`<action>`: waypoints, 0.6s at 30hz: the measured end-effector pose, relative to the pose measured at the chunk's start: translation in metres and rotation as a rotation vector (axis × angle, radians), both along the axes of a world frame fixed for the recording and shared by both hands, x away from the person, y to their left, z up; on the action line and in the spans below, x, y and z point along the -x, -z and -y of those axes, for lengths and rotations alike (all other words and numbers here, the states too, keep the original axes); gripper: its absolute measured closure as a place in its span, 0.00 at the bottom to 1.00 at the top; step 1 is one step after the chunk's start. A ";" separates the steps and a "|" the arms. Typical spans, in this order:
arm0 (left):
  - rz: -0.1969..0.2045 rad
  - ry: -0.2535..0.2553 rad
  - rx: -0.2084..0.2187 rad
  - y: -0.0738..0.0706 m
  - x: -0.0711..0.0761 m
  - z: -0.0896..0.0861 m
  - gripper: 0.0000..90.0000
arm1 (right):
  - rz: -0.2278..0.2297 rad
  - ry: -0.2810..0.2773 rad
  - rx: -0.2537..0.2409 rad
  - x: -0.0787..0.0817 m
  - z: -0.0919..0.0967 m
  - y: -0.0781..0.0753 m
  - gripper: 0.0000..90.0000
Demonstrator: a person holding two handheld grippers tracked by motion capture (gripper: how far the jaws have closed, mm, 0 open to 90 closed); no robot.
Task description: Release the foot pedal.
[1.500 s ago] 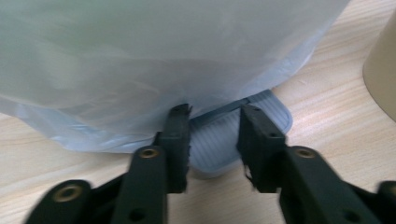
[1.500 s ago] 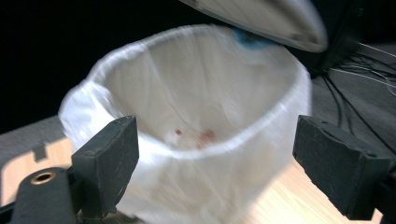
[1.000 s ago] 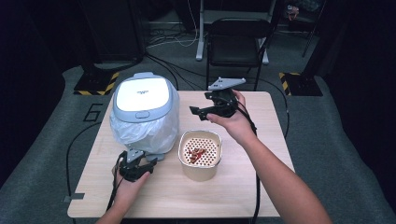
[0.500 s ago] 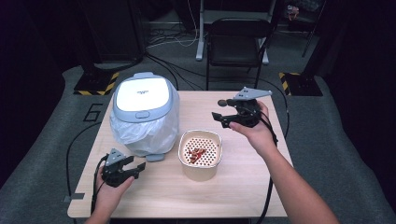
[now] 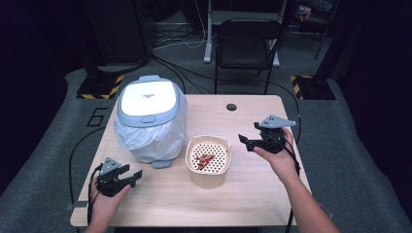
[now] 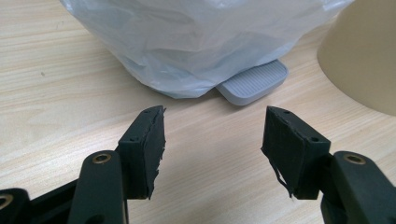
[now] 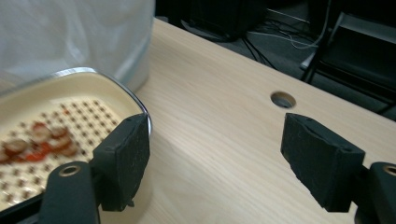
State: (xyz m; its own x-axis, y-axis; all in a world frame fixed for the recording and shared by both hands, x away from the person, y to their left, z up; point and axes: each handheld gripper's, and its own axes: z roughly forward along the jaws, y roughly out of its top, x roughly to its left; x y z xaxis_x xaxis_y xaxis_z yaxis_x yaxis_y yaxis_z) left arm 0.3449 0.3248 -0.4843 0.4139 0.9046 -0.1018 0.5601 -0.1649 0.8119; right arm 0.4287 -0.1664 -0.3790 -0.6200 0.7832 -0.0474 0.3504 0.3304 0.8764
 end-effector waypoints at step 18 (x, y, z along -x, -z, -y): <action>0.006 -0.008 -0.029 0.004 0.000 -0.003 0.43 | -0.066 0.134 -0.004 0.032 0.040 0.078 0.26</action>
